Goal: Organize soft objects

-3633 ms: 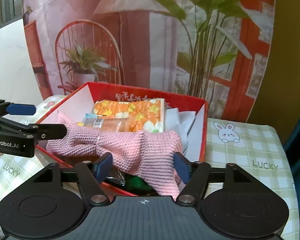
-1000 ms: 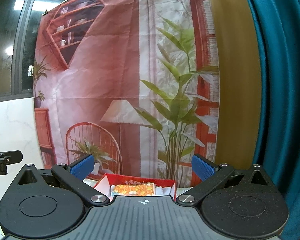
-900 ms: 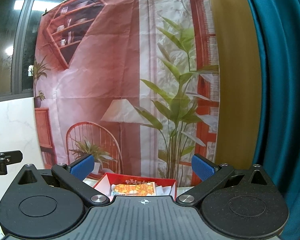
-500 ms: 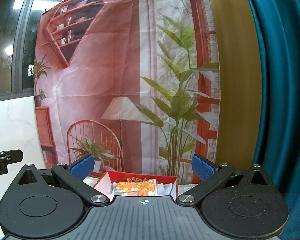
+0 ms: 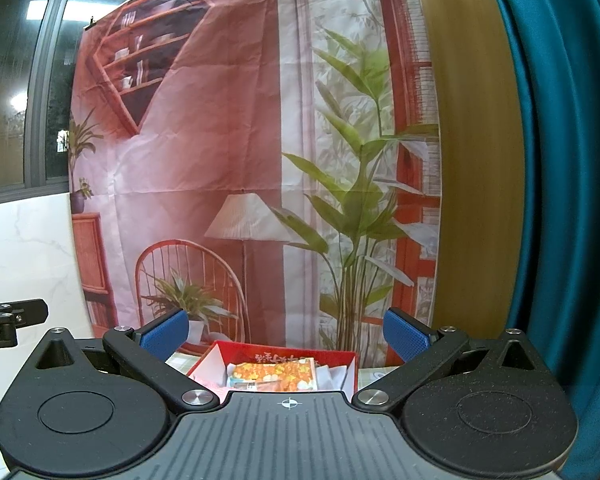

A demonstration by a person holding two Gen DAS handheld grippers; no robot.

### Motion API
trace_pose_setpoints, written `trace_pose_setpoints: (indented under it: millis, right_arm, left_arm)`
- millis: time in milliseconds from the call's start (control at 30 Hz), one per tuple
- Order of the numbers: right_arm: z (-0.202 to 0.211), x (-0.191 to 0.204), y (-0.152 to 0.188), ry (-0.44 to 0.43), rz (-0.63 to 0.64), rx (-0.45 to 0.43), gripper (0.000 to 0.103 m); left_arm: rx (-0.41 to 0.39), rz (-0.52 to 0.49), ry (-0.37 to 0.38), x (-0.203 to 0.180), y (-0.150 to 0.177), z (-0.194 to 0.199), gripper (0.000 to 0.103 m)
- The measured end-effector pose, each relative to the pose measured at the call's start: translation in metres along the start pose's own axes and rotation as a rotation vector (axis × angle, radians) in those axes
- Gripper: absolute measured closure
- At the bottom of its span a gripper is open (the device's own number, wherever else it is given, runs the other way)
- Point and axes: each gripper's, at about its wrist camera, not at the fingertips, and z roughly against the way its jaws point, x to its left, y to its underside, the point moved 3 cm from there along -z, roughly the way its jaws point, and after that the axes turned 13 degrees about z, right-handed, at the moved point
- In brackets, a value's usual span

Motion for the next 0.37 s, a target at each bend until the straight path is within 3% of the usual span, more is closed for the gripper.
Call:
trace_pose_setpoints:
  millis: [367]
  right_arm:
    - [0.0000,0.0027,0.0011,-0.002,0.000,0.001,0.000]
  left_arm:
    - [-0.005,0.002,0.000,-0.0011,-0.0003,0.0015,0.000]
